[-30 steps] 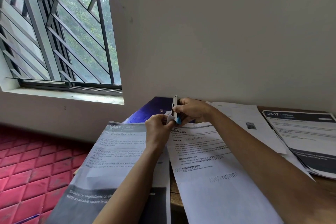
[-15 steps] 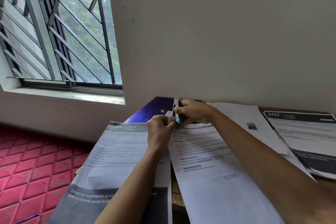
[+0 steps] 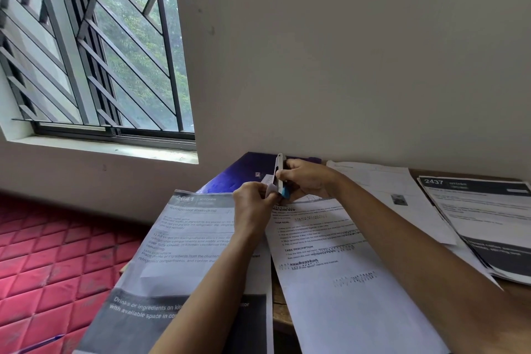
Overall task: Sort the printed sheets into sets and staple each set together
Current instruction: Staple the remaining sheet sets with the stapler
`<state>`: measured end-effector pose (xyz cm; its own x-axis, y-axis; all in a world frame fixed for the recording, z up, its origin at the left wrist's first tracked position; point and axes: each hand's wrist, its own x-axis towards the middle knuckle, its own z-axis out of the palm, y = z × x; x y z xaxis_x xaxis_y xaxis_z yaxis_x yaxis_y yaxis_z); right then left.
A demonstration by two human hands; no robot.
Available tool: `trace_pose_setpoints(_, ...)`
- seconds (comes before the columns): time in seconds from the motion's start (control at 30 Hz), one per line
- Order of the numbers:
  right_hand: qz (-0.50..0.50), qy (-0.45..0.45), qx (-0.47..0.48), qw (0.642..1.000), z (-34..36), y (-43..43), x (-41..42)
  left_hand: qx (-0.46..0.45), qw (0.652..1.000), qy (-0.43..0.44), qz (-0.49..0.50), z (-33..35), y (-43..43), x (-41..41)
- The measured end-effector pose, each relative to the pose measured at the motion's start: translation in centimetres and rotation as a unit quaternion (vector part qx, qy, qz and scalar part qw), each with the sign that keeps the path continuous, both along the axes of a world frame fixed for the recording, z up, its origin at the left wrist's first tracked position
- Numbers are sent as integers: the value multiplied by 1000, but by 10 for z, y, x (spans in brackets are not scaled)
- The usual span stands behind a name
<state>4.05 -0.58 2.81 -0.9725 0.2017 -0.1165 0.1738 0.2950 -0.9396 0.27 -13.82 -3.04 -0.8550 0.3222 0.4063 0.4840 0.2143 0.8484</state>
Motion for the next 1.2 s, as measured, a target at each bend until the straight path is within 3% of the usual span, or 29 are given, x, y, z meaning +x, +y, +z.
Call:
trace_pose_setpoints(0.23, 12, 44, 59, 997, -3, 10, 2, -3, 999, -8, -32, -1, -1, -3)
trace_pose_setpoints(0.43, 38, 92, -77, 992, -5, 13, 2, 29, 999, -9, -19, -4, 2, -5)
trace_pose_setpoints(0.7, 35, 110, -99, 988, -10, 17, -3, 30, 997, -69, -30, -3, -1, -7)
trace_pose_setpoints(0.83, 7, 119, -105, 987, -12, 17, -4, 59, 987, -116, -94, -2, -2, -3)
trace_pose_setpoints(1.03, -13, 123, -122, 985, -17, 11, -8, 41, 998, -32, -29, -1, 0, 2)
trace_pose_setpoints(1.2, -15, 121, -138, 983, -17, 10, -9, 27, 999, -24, -32, 0, 0, 4)
